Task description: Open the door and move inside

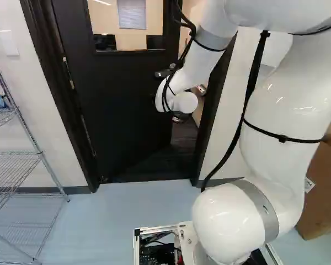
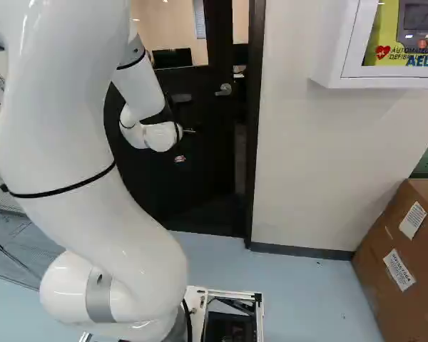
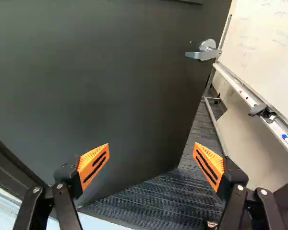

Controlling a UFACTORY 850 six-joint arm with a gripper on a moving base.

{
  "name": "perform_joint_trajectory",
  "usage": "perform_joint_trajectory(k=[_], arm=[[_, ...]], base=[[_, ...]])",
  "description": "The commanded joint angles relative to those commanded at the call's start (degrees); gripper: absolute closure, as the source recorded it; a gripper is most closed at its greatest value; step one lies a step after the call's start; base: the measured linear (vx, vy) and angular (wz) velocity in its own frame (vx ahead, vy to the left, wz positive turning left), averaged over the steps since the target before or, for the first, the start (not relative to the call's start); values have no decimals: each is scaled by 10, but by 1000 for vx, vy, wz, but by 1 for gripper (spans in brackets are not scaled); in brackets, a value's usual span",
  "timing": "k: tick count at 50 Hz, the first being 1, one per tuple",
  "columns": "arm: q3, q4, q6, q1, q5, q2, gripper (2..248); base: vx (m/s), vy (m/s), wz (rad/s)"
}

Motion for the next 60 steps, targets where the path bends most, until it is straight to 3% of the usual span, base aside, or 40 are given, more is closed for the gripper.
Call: perform_joint_trajectory(k=[30, 60], arm=[[86, 0, 0, -31, 0, 83, 3], [163, 0, 0, -75, 0, 164, 3]], base=[[0, 0, 0], [0, 0, 0]])
